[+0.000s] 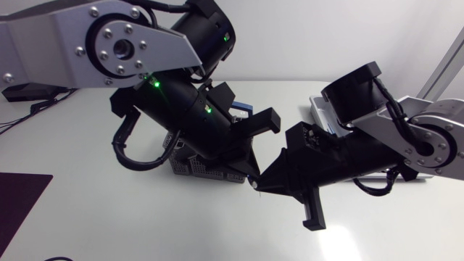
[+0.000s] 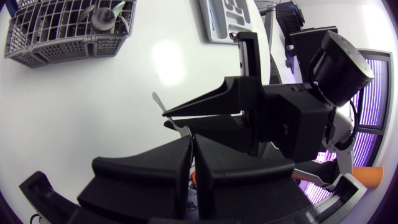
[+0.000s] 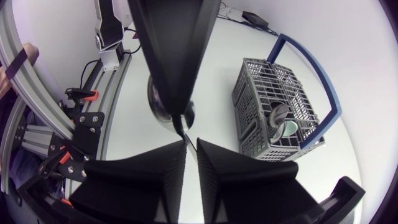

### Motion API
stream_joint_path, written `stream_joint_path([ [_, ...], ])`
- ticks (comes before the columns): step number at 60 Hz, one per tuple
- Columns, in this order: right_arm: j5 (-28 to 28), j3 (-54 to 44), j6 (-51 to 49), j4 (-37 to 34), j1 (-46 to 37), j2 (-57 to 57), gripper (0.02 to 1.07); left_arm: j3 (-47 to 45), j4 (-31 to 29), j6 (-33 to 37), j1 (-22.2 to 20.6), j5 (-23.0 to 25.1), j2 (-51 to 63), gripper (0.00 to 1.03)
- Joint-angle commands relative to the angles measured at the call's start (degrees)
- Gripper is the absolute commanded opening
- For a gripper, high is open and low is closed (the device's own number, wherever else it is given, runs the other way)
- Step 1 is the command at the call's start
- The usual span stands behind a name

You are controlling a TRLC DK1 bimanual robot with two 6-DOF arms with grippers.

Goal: Unload the cutlery basket into the drawer organizer.

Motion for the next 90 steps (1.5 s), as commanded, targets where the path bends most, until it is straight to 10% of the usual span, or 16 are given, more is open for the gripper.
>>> stream_joint_path([
  [1,-0.6,0.3,2.0,1.4,0.5,0.9,0.08,-1.1,-0.4,0.2,-0.1,1.6,0.0,0.04],
  [16,-0.9,0.5,2.1,1.1,0.4,1.0,0.08,-1.0,-0.3,-0.1,1.4,3.5,-0.1,0.16],
  [32,-0.9,0.1,2.1,0.6,0.2,1.3,0.08,-0.4,-0.3,-1.6,4.6,10.4,0.0,0.8],
  [41,-0.9,-0.1,2.0,0.1,-0.5,1.4,0.08,0.6,-0.3,-1.8,6.4,10.7,-0.2,0.97],
  [54,-0.8,-0.2,-1.0,-3.0,-4.9,1.2,0.08,2.8,-0.4,-2.7,10.8,8.5,0.2,0.98],
  [90,-4.5,6.5,-30.2,-19.8,-40.0,6.5,0.08,4.7,-1.3,-0.5,10.8,-17.5,4.0,0.96],
])
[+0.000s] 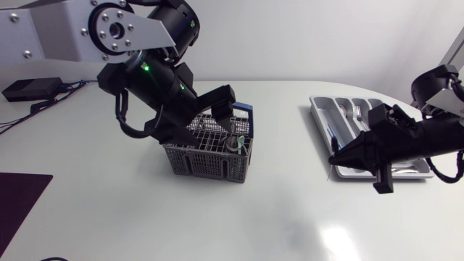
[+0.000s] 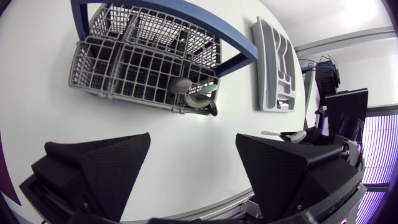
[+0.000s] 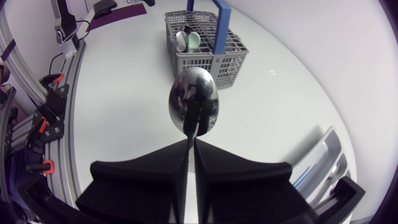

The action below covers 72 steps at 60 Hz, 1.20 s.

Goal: Unload the cutlery basket into the drawer organizer.

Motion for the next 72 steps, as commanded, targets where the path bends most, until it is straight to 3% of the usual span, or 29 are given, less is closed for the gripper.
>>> stream_joint_path([
  [1,-1.2,2.4,-7.8,-3.1,-5.3,3.2,0.08,1.7,-0.6,1.5,-0.5,-2.1,1.4,0.96],
  [17,-0.5,5.8,-17.7,-3.9,-16.5,8.9,0.08,1.9,0.6,5.5,-2.2,-6.1,2.9,0.93],
  [31,3.7,9.9,-24.2,-2.0,-23.2,14.9,0.08,2.0,2.0,9.0,-4.1,-10.7,3.3,0.93],
  [46,11.8,14.0,-28.1,6.2,-27.0,22.4,0.08,2.1,2.8,11.3,-4.3,-12.4,3.9,0.93],
  [62,20.8,12.5,-29.6,19.0,-26.8,27.4,0.08,2.0,2.8,14.5,-4.3,-12.5,4.0,0.93],
  [72,24.9,10.5,-31.5,23.3,-26.7,28.7,0.08,1.4,2.7,16.6,-4.0,-12.5,4.0,0.93],
])
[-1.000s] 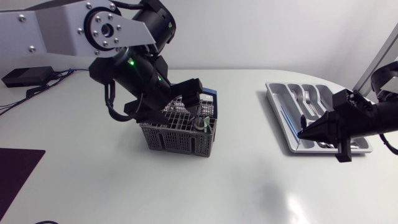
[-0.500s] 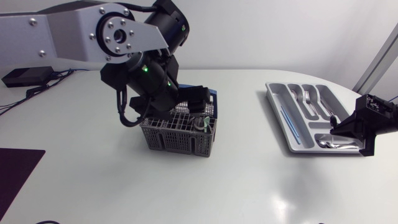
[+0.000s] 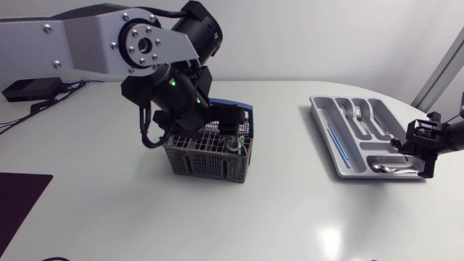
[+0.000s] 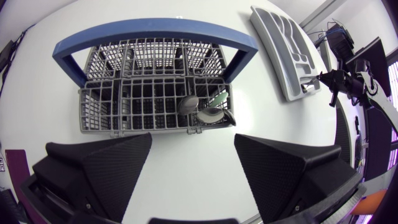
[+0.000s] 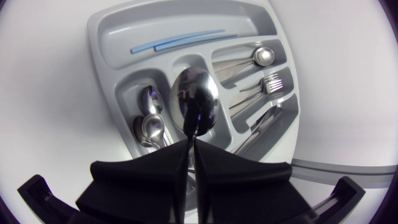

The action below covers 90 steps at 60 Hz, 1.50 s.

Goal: Unload the cutlery basket into the drawer organizer.

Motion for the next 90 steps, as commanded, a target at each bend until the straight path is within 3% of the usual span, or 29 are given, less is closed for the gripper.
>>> stream_joint_path([
  [1,1.6,-2.2,-3.0,1.0,0.0,1.4,0.08,1.1,0.0,2.5,0.0,-0.5,1.2,0.93],
  [11,5.6,-5.2,-4.8,3.3,0.2,1.5,0.11,1.1,-0.2,4.6,-0.1,-0.5,1.3,0.93],
  [16,6.6,-6.8,-4.8,5.3,0.5,1.2,0.37,1.2,-0.2,5.6,-0.1,-0.6,1.5,0.93],
  [22,7.6,-7.7,-4.4,5.7,0.5,0.3,0.88,1.5,-0.5,6.4,-0.1,-0.8,1.9,0.93],
  [29,7.5,-8.2,-3.6,5.7,0.4,-1.2,1.01,1.7,-0.7,7.8,0.1,-0.8,2.0,0.93],
  [51,0.7,-7.9,1.4,-0.7,0.6,-9.1,1.02,3.3,-0.7,14.4,0.8,-3.1,2.7,0.93],
  [58,-1.3,-8.9,3.1,-2.2,1.5,-11.6,1.02,2.7,0.3,19.7,0.9,-3.5,2.7,0.86],
  [90,-12.1,-10.7,10.5,-12.8,8.1,-22.5,1.02,-4.8,8.4,38.4,-0.8,-7.2,1.1,0.86],
])
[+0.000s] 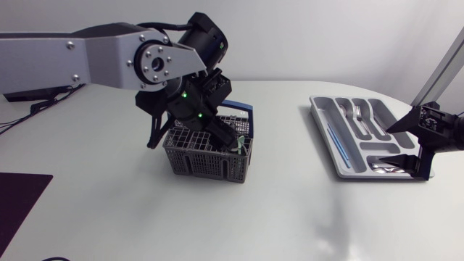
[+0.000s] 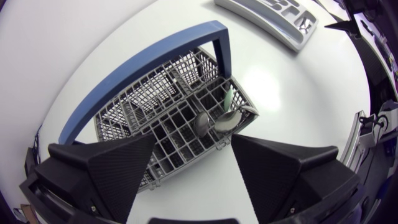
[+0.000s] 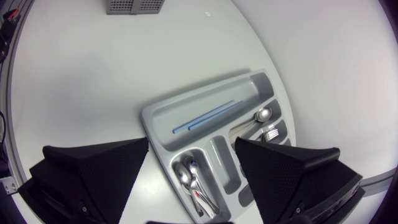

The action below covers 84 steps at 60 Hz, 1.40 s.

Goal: Unload the cutlery basket into the drawer organizer.

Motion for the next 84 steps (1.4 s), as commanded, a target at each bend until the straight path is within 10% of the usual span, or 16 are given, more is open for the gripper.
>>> stream_joint_path([
  [1,-1.4,-1.7,1.8,-1.9,1.1,-1.6,1.02,-2.3,1.0,4.4,-0.4,-0.6,-0.5,0.86],
  [84,-5.7,-7.7,11.0,-3.3,11.2,-11.1,1.02,-15.5,22.8,12.0,-2.8,-10.2,-0.6,0.65],
])
